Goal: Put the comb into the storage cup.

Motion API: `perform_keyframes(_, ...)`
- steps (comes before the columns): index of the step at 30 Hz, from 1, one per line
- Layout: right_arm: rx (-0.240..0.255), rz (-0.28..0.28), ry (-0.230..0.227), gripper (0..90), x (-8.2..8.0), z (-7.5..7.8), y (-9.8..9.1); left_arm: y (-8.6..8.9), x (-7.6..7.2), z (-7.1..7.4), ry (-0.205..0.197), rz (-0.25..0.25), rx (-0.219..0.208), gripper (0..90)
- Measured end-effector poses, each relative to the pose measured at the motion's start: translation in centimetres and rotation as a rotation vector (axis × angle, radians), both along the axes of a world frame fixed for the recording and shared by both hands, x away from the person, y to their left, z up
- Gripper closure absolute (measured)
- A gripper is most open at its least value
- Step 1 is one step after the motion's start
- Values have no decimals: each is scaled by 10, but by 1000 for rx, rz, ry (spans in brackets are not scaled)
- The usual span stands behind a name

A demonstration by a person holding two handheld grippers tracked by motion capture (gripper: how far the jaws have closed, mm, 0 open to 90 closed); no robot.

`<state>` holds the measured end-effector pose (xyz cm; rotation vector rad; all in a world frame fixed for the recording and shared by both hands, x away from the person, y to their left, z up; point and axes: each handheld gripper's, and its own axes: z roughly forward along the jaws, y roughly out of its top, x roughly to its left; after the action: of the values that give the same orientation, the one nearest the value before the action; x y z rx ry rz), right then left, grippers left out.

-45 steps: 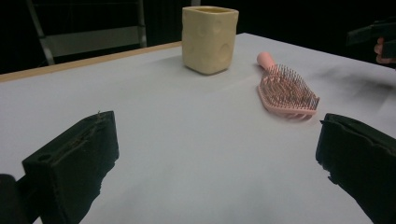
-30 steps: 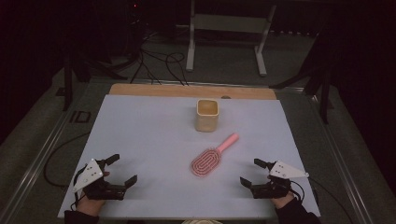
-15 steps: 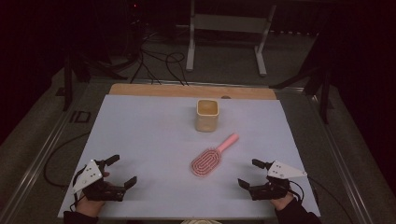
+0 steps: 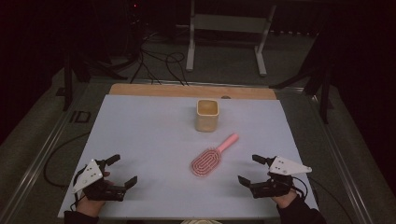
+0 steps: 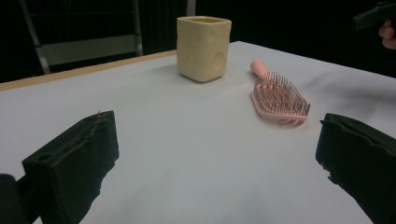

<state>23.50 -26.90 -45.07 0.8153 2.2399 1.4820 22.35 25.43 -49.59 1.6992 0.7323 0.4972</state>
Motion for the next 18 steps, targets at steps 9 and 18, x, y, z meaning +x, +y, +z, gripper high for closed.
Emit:
perform_keyframes(9, -8, -2, -42, 87, 11, 24, -1, 0, 0, 0, 2, 1, -3, 1)
perform_keyframes(18, -14, -17, -75, 88, 28, 41, -2, 0, 0, 0, 2, 2, -3, 1)
